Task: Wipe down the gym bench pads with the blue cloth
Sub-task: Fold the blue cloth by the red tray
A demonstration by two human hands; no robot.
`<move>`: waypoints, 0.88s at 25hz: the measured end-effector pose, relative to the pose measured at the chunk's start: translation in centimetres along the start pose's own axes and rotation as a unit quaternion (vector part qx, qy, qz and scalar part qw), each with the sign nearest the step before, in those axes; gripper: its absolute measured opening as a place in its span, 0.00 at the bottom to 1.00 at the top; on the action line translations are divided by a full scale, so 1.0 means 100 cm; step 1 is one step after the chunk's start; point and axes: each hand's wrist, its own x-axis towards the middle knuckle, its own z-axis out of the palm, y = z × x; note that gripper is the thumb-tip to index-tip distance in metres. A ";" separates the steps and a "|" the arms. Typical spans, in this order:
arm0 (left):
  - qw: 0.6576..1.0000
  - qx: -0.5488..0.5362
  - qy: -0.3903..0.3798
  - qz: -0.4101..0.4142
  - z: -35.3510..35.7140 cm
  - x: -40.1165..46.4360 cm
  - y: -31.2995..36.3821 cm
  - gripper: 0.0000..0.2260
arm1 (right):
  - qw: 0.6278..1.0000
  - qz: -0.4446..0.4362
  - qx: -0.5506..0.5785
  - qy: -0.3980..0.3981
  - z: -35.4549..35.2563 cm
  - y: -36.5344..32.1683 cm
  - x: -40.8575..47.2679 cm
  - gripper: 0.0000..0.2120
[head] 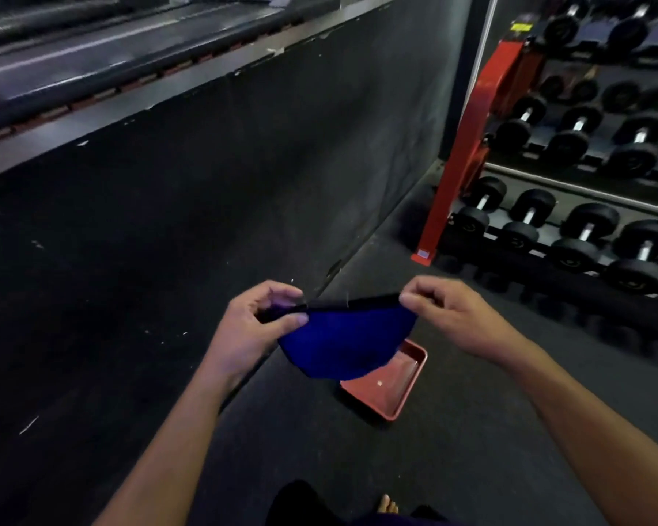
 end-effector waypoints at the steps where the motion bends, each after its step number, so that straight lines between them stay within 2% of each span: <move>1: 0.993 -0.116 -0.013 0.005 -0.002 0.011 0.008 0.20 | 0.995 0.017 0.089 0.038 -0.008 -0.002 0.009 0.16; 2: 0.973 -0.226 -0.044 -0.017 -0.001 0.019 0.008 0.26 | 0.982 0.057 0.165 0.074 -0.009 -0.002 0.018 0.19; 3: 0.946 -0.298 -0.096 -0.077 0.010 0.019 0.003 0.33 | 0.963 0.121 0.218 0.098 -0.003 0.001 0.020 0.20; 4: 0.917 -0.341 -0.149 -0.146 0.027 0.012 -0.007 0.39 | 0.944 0.180 0.249 0.117 0.009 0.013 0.018 0.16; 5: 0.893 -0.345 -0.202 -0.207 0.047 0.000 -0.021 0.45 | 0.931 0.224 0.259 0.128 0.024 0.030 0.012 0.14; 7: 0.884 -0.275 -0.264 -0.272 0.089 -0.029 -0.048 0.48 | 0.915 0.295 0.245 0.129 0.049 0.063 -0.010 0.20; 9: 0.894 -0.223 -0.237 -0.307 0.114 -0.042 -0.069 0.41 | 0.884 0.350 0.265 0.162 0.049 0.090 -0.024 0.22; 11: 0.897 -0.243 -0.167 -0.329 0.123 -0.042 -0.082 0.27 | 0.851 0.378 0.326 0.164 0.037 0.103 -0.035 0.18; 12: 0.890 -0.268 -0.140 -0.341 0.123 -0.038 -0.083 0.22 | 0.842 0.368 0.365 0.149 0.033 0.106 -0.041 0.16; 14: 0.880 -0.295 -0.104 -0.359 0.124 -0.029 -0.083 0.17 | 0.840 0.355 0.405 0.071 0.037 0.111 -0.051 0.23; 16: 0.874 -0.304 -0.084 -0.371 0.125 -0.028 -0.086 0.18 | 0.842 0.377 0.386 -0.024 0.057 0.118 -0.067 0.34; 17: 0.868 -0.317 -0.085 -0.373 0.122 -0.029 -0.089 0.20 | 0.844 0.384 0.372 -0.043 0.069 0.121 -0.073 0.38; 19: 0.859 -0.339 -0.116 -0.367 0.112 -0.032 -0.099 0.28 | 0.843 0.385 0.374 0.008 0.087 0.129 -0.074 0.42; 22: 0.857 -0.344 -0.175 -0.340 0.095 -0.028 -0.104 0.31 | 0.824 0.393 0.395 0.103 0.091 0.125 -0.056 0.31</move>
